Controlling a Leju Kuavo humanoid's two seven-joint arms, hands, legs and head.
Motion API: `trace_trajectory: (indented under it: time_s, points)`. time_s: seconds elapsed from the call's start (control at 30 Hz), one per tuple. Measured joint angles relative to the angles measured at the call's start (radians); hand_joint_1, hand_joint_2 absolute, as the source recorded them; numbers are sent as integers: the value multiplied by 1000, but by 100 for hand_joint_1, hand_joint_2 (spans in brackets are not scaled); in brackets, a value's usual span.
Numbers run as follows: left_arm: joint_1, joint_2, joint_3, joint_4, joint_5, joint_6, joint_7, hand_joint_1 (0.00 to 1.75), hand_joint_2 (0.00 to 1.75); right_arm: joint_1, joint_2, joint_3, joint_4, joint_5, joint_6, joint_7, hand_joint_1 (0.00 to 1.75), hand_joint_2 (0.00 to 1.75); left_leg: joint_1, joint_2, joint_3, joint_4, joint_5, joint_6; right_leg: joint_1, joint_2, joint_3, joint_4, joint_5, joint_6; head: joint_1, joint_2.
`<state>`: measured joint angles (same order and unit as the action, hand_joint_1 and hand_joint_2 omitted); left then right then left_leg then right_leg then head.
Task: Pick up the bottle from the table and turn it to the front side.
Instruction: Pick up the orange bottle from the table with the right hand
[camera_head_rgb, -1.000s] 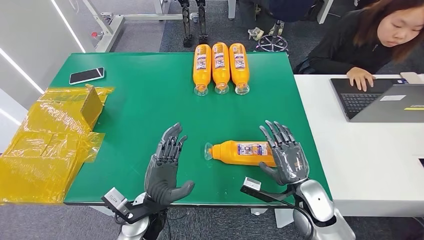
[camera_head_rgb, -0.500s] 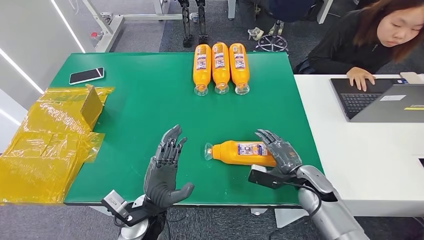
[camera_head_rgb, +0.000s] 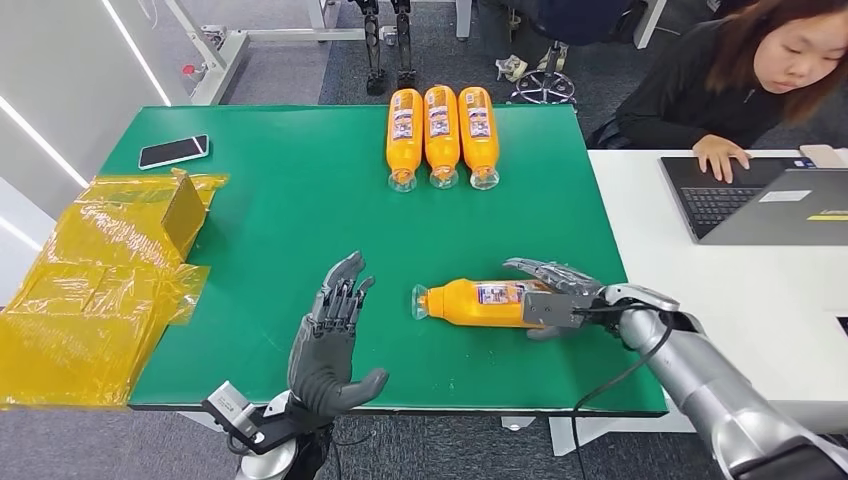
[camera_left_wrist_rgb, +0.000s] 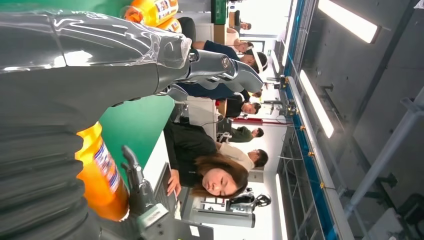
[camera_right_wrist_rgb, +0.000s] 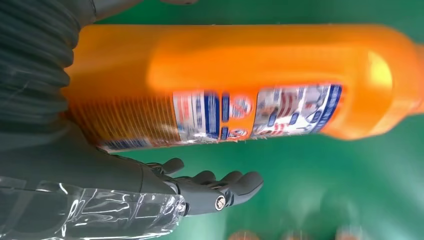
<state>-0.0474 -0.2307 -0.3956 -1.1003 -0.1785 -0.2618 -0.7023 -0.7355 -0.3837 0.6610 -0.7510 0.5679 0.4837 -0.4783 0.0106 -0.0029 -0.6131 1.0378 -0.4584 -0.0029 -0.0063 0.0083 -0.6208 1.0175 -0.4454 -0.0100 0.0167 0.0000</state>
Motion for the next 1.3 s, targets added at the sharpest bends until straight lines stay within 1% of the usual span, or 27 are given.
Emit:
trace_trajectory:
  time_s: [0.2,0.3,0.37,0.57,0.73,0.93,1.23,1.27,1.3]
  points:
    - [0,2,0,0,3,-1,0,0,175,-168,-4,128,117,-93,232,33,0,175,0,-1,-1,0,1,1,0,-1,0,1,1,0,0,0]
    - [0,3,0,0,5,3,0,0,175,-242,18,192,169,-125,303,63,0,175,0,-1,-1,0,1,1,0,-1,0,1,1,0,0,0]
    - [-2,3,0,0,8,7,0,0,175,-280,38,236,201,-144,324,80,0,175,0,-1,0,0,1,1,0,-1,0,1,1,0,0,0]
    - [-4,3,0,0,16,21,0,0,175,-341,97,343,257,-170,351,116,0,175,0,-1,0,0,1,1,0,-1,0,1,0,0,0,0]
    - [-5,3,0,0,23,31,0,0,175,-366,128,398,280,-196,372,131,0,175,0,-1,0,0,1,1,0,-1,0,1,1,0,0,0]
    - [0,4,0,-8,36,42,1,0,175,-369,135,478,286,-260,351,139,0,175,0,-1,0,0,1,1,0,-1,0,0,1,0,0,0]
    - [3,6,0,-27,46,47,8,0,175,-330,130,593,294,-273,263,124,0,175,0,-1,0,0,1,1,0,-1,0,0,0,0,0,0]
    - [3,7,0,-28,46,48,9,0,175,-326,129,600,295,-273,260,122,7,175,0,-1,0,0,1,1,0,-1,0,0,0,0,0,0]
    - [4,8,0,-29,47,48,9,0,175,-324,127,606,295,-275,258,120,50,175,0,-1,0,0,1,1,0,0,0,0,0,0,0,0]
